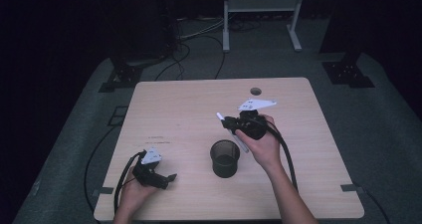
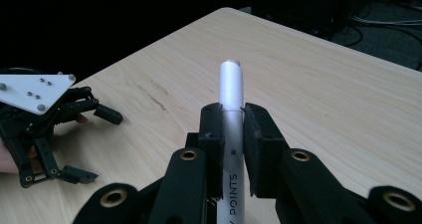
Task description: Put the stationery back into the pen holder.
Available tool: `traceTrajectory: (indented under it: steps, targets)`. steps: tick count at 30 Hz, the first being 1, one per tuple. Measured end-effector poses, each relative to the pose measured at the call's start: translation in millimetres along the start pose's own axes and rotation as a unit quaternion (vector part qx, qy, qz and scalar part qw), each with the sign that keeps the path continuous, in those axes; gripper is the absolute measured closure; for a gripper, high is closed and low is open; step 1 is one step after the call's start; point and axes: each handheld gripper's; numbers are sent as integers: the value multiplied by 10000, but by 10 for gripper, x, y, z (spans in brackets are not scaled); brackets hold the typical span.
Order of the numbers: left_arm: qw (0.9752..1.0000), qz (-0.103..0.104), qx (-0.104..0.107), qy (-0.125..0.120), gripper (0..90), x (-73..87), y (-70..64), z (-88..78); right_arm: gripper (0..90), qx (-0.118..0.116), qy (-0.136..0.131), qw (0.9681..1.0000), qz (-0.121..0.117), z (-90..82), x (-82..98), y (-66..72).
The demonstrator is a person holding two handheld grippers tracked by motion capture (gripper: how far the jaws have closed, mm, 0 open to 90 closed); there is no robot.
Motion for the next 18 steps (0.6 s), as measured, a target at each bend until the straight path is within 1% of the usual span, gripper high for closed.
traceTrajectory:
  steps: [9,12,18]
  targets:
    - [10000,0,-4,-5,0,0,0,1,783,-147,0,9999,7,172,-17,72]
    - [10000,0,-4,-12,0,1,0,2,783,-181,-2,9998,-33,233,-24,91]
    - [10000,-19,1,-22,0,1,-2,3,783,-271,71,9996,-74,354,11,125]
Point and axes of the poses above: each handheld gripper's, and its own axes: z roughly forward along the jaws, x roughly out of its underside, y roughly to its left, and after that the axes turned 4 degrees about -z, right-handed
